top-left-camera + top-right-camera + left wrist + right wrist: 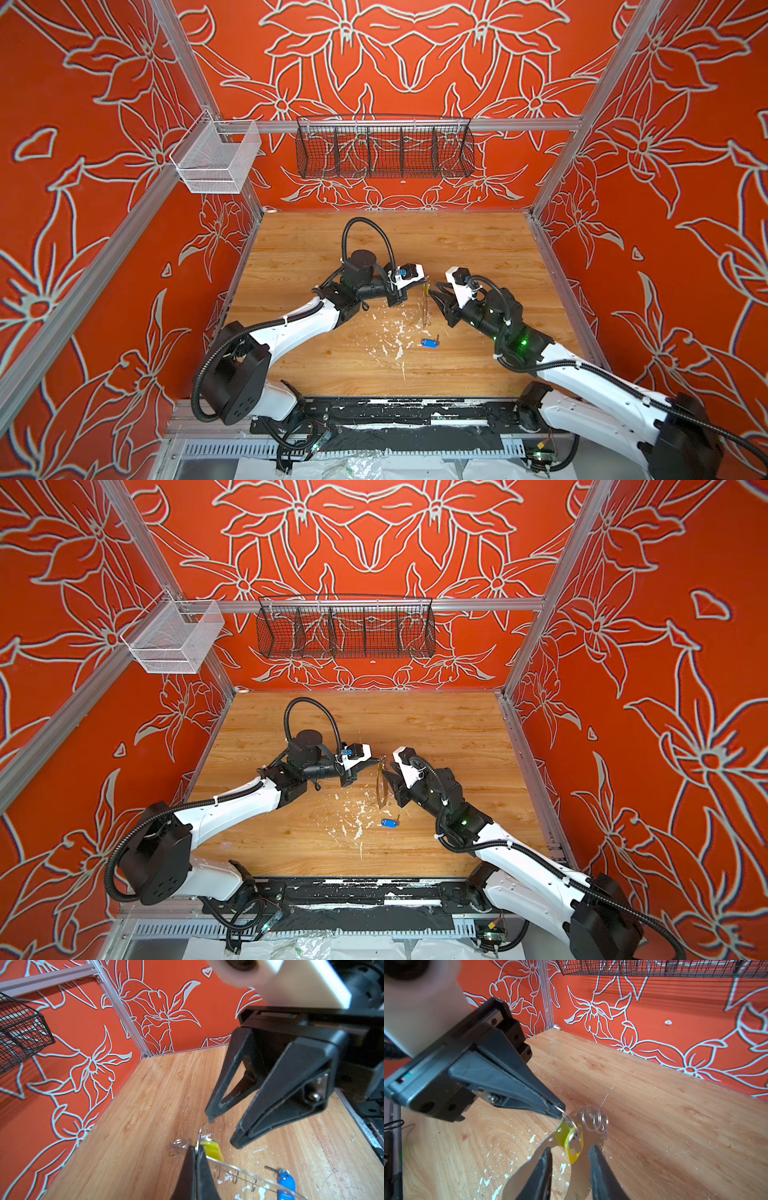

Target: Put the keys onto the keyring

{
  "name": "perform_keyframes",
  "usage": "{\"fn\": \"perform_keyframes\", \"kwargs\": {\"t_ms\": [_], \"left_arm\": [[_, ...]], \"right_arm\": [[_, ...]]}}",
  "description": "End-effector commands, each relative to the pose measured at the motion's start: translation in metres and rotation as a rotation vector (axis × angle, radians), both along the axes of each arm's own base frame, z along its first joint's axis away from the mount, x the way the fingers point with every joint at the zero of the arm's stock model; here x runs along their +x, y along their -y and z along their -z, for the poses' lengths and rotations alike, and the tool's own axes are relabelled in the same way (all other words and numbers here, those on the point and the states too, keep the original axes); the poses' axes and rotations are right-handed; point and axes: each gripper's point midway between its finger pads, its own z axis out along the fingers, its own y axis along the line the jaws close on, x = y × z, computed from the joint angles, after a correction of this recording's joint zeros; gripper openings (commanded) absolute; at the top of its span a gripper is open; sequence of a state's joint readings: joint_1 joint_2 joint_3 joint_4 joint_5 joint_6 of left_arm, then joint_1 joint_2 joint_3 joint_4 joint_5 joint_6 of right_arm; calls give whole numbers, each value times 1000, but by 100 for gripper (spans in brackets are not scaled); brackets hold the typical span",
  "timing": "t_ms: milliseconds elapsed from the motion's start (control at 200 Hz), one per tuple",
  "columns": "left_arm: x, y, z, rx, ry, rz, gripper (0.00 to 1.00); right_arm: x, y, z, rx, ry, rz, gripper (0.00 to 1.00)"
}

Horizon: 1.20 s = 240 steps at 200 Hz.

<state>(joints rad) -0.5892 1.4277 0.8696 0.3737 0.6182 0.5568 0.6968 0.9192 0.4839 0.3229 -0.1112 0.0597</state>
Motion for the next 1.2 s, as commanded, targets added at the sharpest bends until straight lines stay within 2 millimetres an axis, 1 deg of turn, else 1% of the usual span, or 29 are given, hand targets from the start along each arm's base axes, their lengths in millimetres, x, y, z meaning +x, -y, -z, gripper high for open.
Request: {"fn": "perform_keyframes", "kwargs": {"t_ms": [0,110,245,430,606,741,806,926,1011,1061,1131,1196], "left_arm": [[6,2,-17,-25,18,-7,0],[7,2,-18,-28,8,-11,0],[5,3,-19,-30,13,4,0],[-4,5,-18,-32,17,48,0],[0,6,-18,-27,5,44,0],[4,7,-16,-17,-17,31,0],[4,8,-16,-20,-18,36,0],[2,9,-19,-28,-23,48,0],[2,9,-21,-32,-24,45,0],[3,8,-22,-36,-31,37,0],[4,8,-23,-41,-50,30,0],[4,8,-27,-54,-60,33,0]], "right_arm": [[-6,-4,-3,5,29,-39,33],[-9,-8,0,10,29,-61,33],[-7,-6,-3,14,25,-46,35],[-3,-7,-7,15,33,-36,38],[-6,-4,-9,14,34,-32,38],[-12,4,-17,41,61,-19,51],[-12,11,-19,57,75,12,53],[-8,27,-23,68,90,97,55],[-3,39,-23,64,87,169,54],[1,43,-21,56,82,201,52],[3,39,-15,27,71,186,50],[0,24,-10,2,60,109,50]]}}
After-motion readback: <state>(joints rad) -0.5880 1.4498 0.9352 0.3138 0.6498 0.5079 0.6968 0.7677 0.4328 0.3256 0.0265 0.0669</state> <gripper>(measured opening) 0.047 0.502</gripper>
